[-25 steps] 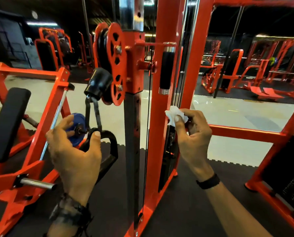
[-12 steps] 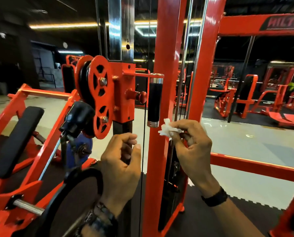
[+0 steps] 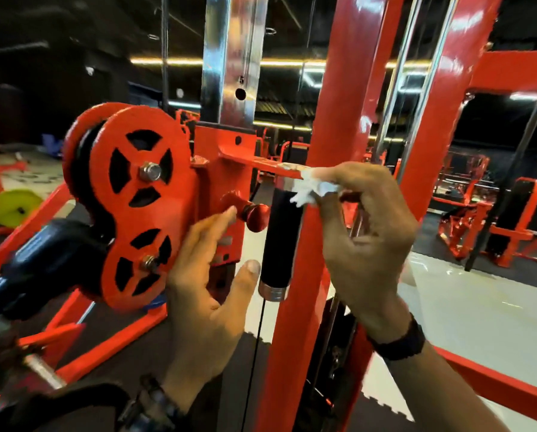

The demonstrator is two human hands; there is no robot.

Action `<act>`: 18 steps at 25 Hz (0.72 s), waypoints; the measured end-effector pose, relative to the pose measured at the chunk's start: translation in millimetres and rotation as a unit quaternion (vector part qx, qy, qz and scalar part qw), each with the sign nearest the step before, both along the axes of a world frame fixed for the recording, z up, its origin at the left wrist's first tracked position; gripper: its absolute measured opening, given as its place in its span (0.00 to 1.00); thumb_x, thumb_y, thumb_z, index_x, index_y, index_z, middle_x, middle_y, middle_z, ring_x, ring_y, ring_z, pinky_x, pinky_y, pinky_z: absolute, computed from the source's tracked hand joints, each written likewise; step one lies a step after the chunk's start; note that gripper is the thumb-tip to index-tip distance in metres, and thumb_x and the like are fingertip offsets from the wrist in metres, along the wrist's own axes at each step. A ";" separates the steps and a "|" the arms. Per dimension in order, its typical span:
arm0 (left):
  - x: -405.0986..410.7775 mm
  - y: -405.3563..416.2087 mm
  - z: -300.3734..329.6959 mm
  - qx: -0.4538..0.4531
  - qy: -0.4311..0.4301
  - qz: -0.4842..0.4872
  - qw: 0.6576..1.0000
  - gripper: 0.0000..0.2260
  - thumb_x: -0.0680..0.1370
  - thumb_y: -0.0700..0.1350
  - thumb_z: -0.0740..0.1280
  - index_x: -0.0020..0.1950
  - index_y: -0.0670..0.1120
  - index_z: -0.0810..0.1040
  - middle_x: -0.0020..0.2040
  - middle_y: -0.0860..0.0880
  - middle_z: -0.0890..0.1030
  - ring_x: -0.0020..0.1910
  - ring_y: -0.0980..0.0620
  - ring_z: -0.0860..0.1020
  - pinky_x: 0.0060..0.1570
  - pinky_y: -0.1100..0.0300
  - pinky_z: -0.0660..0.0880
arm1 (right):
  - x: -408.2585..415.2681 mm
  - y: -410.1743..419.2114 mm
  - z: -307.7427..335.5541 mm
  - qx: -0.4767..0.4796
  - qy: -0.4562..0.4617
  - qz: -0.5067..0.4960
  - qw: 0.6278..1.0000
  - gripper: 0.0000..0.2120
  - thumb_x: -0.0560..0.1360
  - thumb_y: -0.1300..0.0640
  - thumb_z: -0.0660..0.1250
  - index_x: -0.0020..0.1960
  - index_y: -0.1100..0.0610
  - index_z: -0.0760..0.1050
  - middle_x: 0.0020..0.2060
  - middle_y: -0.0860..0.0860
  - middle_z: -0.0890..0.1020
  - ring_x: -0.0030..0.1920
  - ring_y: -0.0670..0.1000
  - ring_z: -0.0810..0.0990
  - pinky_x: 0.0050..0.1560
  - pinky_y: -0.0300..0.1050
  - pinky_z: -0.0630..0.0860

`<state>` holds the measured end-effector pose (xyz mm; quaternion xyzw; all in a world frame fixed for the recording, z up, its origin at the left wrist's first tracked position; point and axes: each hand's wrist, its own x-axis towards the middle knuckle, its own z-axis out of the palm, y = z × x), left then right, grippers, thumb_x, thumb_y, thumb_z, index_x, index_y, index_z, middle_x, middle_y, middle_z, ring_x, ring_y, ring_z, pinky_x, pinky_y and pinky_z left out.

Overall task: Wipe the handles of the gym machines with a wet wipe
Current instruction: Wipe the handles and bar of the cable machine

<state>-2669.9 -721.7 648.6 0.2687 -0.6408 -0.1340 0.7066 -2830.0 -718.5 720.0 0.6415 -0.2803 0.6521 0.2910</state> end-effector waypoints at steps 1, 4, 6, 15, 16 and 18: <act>0.9 1.0 3.0 -0.017 -0.013 0.008 1.000 0.23 0.75 0.44 0.66 0.71 0.45 0.73 0.65 0.51 0.76 0.61 0.49 0.76 0.60 0.62 0.70 | -0.6 -4.7 -2.4 -0.005 0.006 0.016 1.000 0.08 0.73 0.73 0.71 0.50 0.66 0.80 0.46 0.57 0.81 0.48 0.52 0.79 0.50 0.39 0.75; 6.6 5.3 4.3 -0.028 -0.033 0.022 0.999 0.24 0.75 0.44 0.61 0.72 0.44 0.71 0.68 0.49 0.74 0.65 0.46 0.74 0.62 0.60 0.69 | -1.8 -9.1 -64.6 0.028 0.062 0.039 0.997 0.12 0.68 0.76 0.71 0.49 0.66 0.82 0.45 0.58 0.80 0.48 0.53 0.79 0.49 0.42 0.76; 7.9 8.0 0.4 -0.018 -0.011 0.036 0.999 0.24 0.75 0.42 0.60 0.71 0.44 0.72 0.68 0.48 0.75 0.65 0.44 0.74 0.62 0.57 0.70 | -2.2 -2.9 -103.3 0.051 0.090 0.089 0.991 0.13 0.67 0.76 0.71 0.49 0.67 0.83 0.45 0.57 0.80 0.49 0.53 0.79 0.46 0.46 0.77; -44.3 33.0 -8.9 0.018 0.036 0.155 0.987 0.23 0.74 0.37 0.60 0.69 0.50 0.74 0.61 0.50 0.77 0.57 0.45 0.76 0.55 0.58 0.73 | -17.7 -44.1 -38.0 0.022 0.043 0.263 0.964 0.08 0.73 0.73 0.68 0.49 0.65 0.81 0.45 0.60 0.80 0.50 0.51 0.79 0.52 0.37 0.73; -46.7 37.8 -11.6 0.021 0.035 0.175 0.984 0.23 0.74 0.37 0.60 0.68 0.50 0.74 0.61 0.50 0.77 0.57 0.46 0.77 0.54 0.58 0.73 | -20.3 -41.5 -67.0 0.054 0.045 0.282 0.957 0.08 0.72 0.73 0.68 0.49 0.65 0.81 0.45 0.59 0.80 0.50 0.51 0.79 0.52 0.38 0.74; -51.0 49.1 -17.7 0.017 0.048 0.219 0.974 0.22 0.74 0.38 0.60 0.68 0.49 0.75 0.60 0.50 0.78 0.56 0.46 0.77 0.53 0.59 0.73 | -20.9 -35.1 -101.3 0.100 0.024 0.334 0.937 0.09 0.72 0.73 0.66 0.48 0.65 0.80 0.46 0.57 0.80 0.51 0.50 0.80 0.51 0.43 0.76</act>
